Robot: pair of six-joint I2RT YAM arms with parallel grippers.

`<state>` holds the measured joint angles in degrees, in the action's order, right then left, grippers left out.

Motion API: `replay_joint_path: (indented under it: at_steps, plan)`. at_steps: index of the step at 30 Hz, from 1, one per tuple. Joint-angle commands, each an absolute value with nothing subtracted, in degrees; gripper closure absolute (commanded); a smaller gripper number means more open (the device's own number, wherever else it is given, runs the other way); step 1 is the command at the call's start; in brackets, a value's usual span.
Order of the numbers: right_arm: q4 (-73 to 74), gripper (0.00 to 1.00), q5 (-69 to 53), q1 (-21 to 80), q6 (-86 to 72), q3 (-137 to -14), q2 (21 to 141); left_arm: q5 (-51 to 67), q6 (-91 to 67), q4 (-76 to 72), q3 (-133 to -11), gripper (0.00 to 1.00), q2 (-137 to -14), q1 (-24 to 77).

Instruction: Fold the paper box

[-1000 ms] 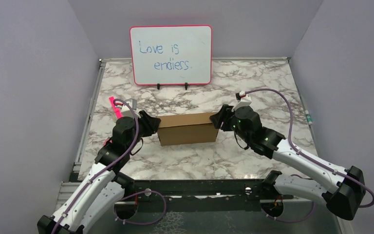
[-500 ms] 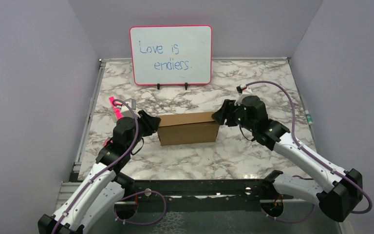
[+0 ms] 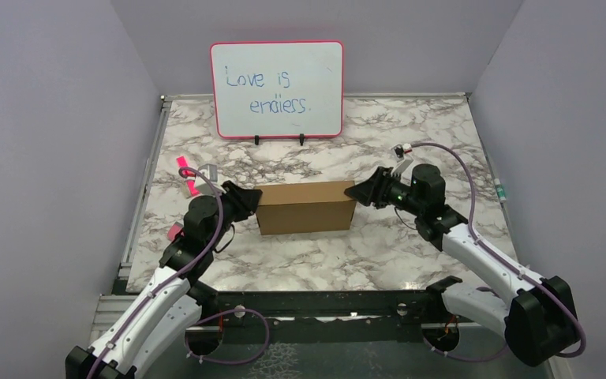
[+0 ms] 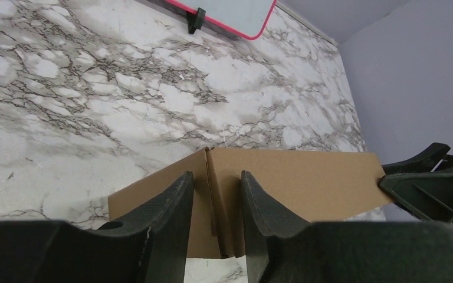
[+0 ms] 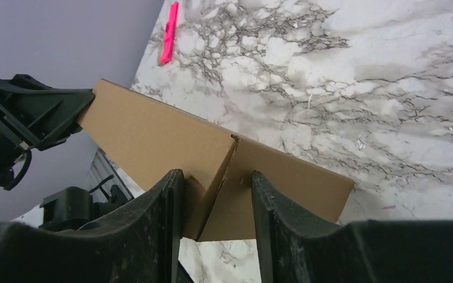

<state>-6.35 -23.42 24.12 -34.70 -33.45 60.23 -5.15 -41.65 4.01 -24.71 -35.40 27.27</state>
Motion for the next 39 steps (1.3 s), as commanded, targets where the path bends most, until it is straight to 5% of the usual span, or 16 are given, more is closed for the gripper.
replay_joint_path:
  at_steps: [1, 15, 21, 27, 32, 37, 39]
  plan:
    - [-4.5, 0.58, -27.8, 23.1, -31.8, -23.9, 64.3, 2.5, -43.1, 9.2, -19.1, 0.65, -37.4, 27.6]
    - [-12.9, 0.79, -37.2, 14.9, -29.9, -18.1, 70.3, 15.3, -51.7, -8.7, -13.7, 0.65, -46.1, 22.0]
    - [-11.2, 0.86, -40.1, 14.9, -29.8, -19.7, 70.6, 12.5, -46.0, -2.4, -16.1, 0.65, -51.4, 21.5]
    - [-10.6, 0.92, -41.5, 14.9, -30.3, -20.9, 69.4, 25.1, -55.4, -18.2, -11.1, 0.65, -52.0, 19.3]
    - [-10.0, 0.94, -41.5, 14.9, -30.0, -21.7, 69.3, 29.5, -54.3, -18.7, -12.4, 0.8, -59.8, 17.7]
    - [-8.9, 0.94, -41.7, 14.9, -29.8, -22.3, 67.7, 15.8, -45.1, -3.1, -15.7, 0.93, -56.5, 17.9]
    - [-8.9, 0.94, -42.1, 14.9, -29.9, -22.7, 67.4, 19.5, -50.3, -10.8, -11.7, 0.97, -53.3, 17.6]
